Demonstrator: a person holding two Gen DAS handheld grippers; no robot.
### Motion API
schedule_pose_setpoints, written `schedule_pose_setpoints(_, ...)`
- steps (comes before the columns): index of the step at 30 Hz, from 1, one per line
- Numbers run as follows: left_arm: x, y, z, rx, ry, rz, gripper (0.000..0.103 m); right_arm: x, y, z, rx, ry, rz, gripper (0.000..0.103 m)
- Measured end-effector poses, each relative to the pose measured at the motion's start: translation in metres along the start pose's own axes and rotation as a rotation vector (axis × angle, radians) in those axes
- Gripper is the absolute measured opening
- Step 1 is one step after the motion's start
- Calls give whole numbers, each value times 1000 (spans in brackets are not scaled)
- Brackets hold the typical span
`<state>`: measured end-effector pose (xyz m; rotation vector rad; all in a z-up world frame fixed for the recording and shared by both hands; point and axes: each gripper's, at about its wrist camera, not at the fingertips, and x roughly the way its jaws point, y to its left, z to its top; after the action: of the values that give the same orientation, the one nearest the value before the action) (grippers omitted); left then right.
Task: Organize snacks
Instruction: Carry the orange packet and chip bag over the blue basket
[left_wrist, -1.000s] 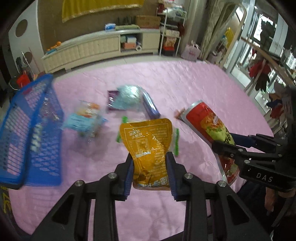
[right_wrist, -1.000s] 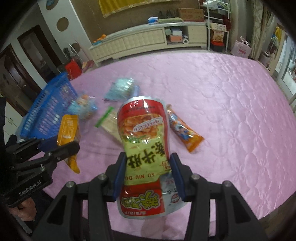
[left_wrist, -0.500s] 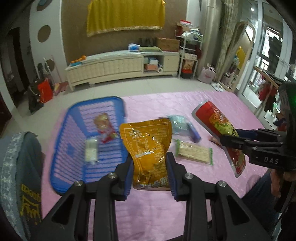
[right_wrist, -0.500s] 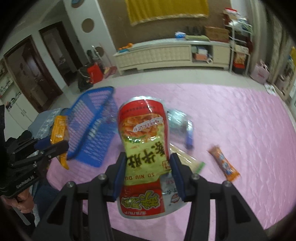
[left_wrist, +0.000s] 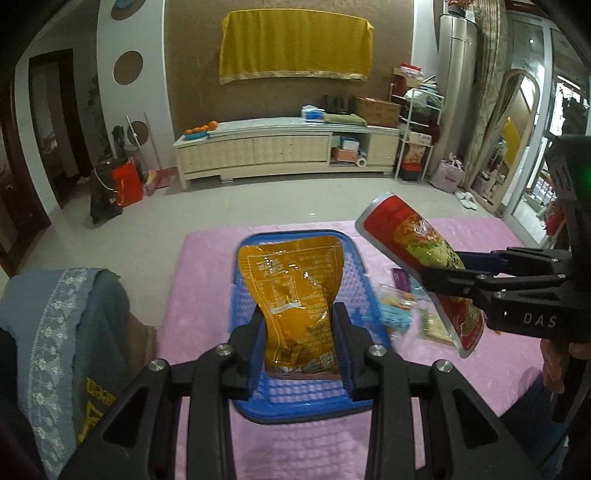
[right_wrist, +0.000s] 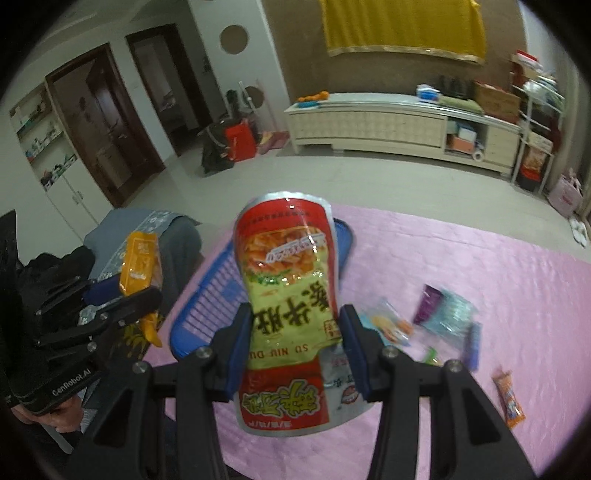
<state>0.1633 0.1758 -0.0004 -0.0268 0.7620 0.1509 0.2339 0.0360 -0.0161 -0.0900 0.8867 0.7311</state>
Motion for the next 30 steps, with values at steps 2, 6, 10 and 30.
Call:
schedule_pose_setpoints(2, 3, 10, 3, -6, 3, 10, 31, 9, 10, 9, -21, 12, -4, 52)
schedule_pose_setpoints(6, 13, 31, 11, -35, 13, 6, 31, 34, 19, 24, -31, 44, 2, 52)
schedule_pose_setpoints(10, 26, 42, 13, -48, 23, 12, 31, 56, 23, 32, -39, 63, -20, 52)
schedule_pose_setpoints(30, 106, 55, 4, -100, 117, -57, 30, 140, 35, 25, -171, 197, -54, 52)
